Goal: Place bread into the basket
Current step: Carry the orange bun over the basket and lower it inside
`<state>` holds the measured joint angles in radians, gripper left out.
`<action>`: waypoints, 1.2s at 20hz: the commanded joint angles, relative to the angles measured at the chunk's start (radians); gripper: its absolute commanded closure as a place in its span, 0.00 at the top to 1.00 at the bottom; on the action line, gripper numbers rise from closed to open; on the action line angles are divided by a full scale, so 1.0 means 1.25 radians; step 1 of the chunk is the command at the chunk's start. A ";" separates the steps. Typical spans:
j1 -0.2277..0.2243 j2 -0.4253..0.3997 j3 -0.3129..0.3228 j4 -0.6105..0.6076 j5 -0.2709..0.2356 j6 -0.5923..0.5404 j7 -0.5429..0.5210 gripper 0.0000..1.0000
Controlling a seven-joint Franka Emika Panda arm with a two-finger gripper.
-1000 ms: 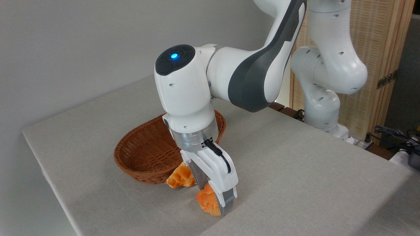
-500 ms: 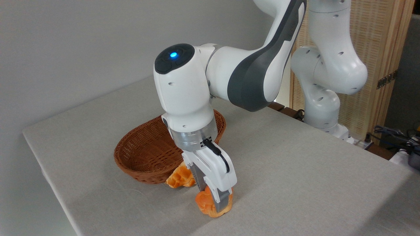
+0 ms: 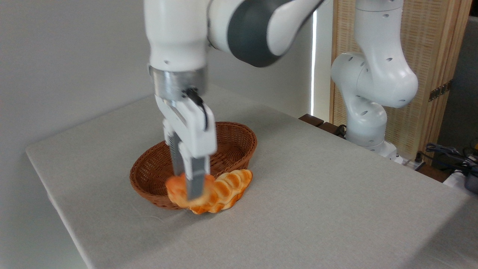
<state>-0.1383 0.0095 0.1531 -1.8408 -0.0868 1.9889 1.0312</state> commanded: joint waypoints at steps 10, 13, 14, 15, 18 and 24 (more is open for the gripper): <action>-0.003 0.073 -0.205 -0.002 -0.026 -0.030 -0.332 1.00; -0.003 0.094 -0.212 -0.005 -0.025 -0.030 -0.338 1.00; -0.005 0.098 -0.212 -0.005 -0.026 -0.030 -0.339 1.00; -0.007 0.099 -0.212 -0.004 -0.026 -0.030 -0.338 1.00; -0.008 0.098 -0.212 -0.004 -0.026 -0.030 -0.339 1.00; -0.001 0.059 -0.197 0.036 -0.016 -0.030 -0.330 1.00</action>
<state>-0.1451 0.1307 -0.1092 -1.8350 -0.1063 1.9686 0.6186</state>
